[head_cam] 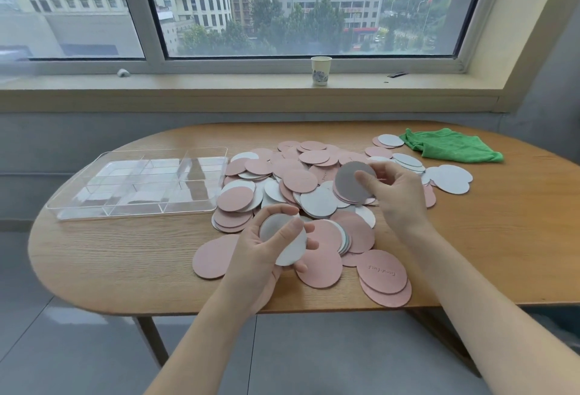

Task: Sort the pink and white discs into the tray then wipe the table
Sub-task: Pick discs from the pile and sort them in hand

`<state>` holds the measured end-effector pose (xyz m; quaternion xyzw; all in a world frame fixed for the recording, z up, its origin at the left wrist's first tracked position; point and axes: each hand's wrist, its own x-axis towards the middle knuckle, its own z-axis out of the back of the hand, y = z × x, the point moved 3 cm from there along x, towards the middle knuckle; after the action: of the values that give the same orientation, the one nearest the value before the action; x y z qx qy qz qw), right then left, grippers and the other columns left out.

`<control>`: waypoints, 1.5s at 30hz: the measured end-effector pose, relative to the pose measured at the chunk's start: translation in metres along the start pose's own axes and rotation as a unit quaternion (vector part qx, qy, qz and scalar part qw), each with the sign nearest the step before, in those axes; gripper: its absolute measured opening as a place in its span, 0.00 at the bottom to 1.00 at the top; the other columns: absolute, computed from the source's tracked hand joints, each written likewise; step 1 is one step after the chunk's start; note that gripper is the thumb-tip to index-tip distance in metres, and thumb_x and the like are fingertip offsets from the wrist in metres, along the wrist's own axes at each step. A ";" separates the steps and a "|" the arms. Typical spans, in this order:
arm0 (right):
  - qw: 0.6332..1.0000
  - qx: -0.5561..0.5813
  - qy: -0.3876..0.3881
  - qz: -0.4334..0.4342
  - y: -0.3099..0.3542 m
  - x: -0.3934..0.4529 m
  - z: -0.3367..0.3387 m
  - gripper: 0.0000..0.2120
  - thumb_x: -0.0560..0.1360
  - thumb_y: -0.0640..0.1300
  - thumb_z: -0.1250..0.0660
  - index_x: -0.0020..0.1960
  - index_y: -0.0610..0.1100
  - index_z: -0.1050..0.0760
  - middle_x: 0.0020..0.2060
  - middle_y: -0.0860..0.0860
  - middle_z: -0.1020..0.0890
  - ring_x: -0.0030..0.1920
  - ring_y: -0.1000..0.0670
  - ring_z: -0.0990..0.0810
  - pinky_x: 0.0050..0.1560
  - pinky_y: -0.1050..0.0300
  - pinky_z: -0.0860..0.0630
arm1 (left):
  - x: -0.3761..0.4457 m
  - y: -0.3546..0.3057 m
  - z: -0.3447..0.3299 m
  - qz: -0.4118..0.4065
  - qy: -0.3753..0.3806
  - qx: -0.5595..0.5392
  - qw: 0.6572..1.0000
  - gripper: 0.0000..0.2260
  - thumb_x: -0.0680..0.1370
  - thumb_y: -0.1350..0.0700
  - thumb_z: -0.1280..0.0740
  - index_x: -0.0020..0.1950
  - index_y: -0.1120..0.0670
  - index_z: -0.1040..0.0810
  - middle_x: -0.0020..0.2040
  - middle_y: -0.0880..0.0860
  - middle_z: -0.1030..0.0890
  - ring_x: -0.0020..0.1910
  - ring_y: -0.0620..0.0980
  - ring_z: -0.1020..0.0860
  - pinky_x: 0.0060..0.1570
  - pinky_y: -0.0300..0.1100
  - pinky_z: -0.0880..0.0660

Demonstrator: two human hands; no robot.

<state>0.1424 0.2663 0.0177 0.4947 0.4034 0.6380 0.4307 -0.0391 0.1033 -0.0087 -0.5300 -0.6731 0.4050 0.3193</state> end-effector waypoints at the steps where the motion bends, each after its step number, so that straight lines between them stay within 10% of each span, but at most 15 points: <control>1: 0.998 0.059 0.015 -0.019 0.006 -0.010 -0.001 0.07 0.74 0.45 0.24 0.50 0.46 0.18 0.44 0.48 0.15 0.44 0.51 0.17 0.44 0.61 0.19 | 0.000 0.000 0.000 -0.002 -0.001 -0.003 1.000 0.17 0.74 0.55 0.25 0.61 0.57 0.22 0.55 0.67 0.16 0.45 0.62 0.16 0.29 0.44 0.20; 9: 0.978 0.081 0.185 -0.047 0.030 -0.066 -0.044 0.08 0.78 0.45 0.29 0.51 0.43 0.14 0.42 0.44 0.14 0.36 0.46 0.19 0.37 0.52 0.20 | -0.001 -0.001 -0.002 -0.014 -0.015 -0.015 1.000 0.25 0.65 0.45 0.16 0.56 0.51 0.18 0.52 0.61 0.16 0.46 0.61 0.16 0.28 0.45 0.21; 13: 0.983 -0.031 0.183 0.000 0.024 -0.072 -0.056 0.07 0.77 0.50 0.28 0.50 0.51 0.13 0.43 0.50 0.15 0.33 0.54 0.19 0.42 0.58 0.23 | -0.001 0.002 0.000 -0.014 0.005 0.002 1.000 0.11 0.79 0.58 0.26 0.60 0.53 0.21 0.56 0.58 0.16 0.51 0.60 0.16 0.36 0.49 0.18; 19: 0.979 -0.064 0.193 -0.020 0.025 -0.058 -0.052 0.15 0.78 0.56 0.31 0.41 0.47 0.15 0.26 0.55 0.21 0.26 0.57 0.27 0.33 0.62 0.30 | 0.000 0.001 0.005 0.010 0.037 -0.020 0.999 0.17 0.79 0.63 0.31 0.67 0.55 0.23 0.61 0.66 0.19 0.54 0.66 0.16 0.40 0.49 0.18; 24: 0.974 -0.189 0.109 0.057 0.014 -0.020 -0.039 0.09 0.77 0.52 0.28 0.51 0.47 0.15 0.41 0.53 0.15 0.40 0.60 0.21 0.44 0.66 0.27 | 0.001 0.001 0.009 0.025 0.032 -0.048 0.998 0.15 0.75 0.64 0.32 0.59 0.51 0.20 0.56 0.66 0.17 0.49 0.65 0.17 0.36 0.45 0.21; 28: 0.938 -0.299 0.167 0.058 0.005 -0.004 -0.050 0.24 0.73 0.54 0.24 0.66 0.47 0.21 0.57 0.52 0.19 0.50 0.57 0.26 0.50 0.64 0.35 | 0.002 0.001 0.011 0.022 0.024 -0.038 0.999 0.14 0.74 0.64 0.32 0.57 0.52 0.20 0.52 0.65 0.17 0.50 0.66 0.17 0.36 0.46 0.20; 34: 0.923 -0.331 0.189 0.053 0.000 0.007 -0.060 0.35 0.65 0.55 0.19 0.69 0.49 0.24 0.54 0.53 0.26 0.55 0.53 0.27 0.53 0.60 0.34 | 0.003 0.001 0.010 0.021 0.024 -0.036 0.999 0.15 0.74 0.65 0.35 0.58 0.53 0.20 0.54 0.65 0.17 0.46 0.63 0.17 0.35 0.44 0.23; 45: 0.991 -0.066 0.120 0.005 0.004 0.002 -0.037 0.04 0.72 0.42 0.22 0.45 0.47 0.17 0.36 0.53 0.17 0.37 0.57 0.22 0.43 0.62 0.26 | -0.003 -0.002 0.004 0.003 -0.031 -0.029 0.999 0.10 0.74 0.55 0.23 0.52 0.54 0.19 0.50 0.66 0.17 0.41 0.61 0.18 0.29 0.42 0.25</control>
<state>0.1056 0.2635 0.0151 0.3867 0.4066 0.7204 0.4078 -0.0429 0.0994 -0.0086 -0.5283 -0.6922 0.4030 0.2816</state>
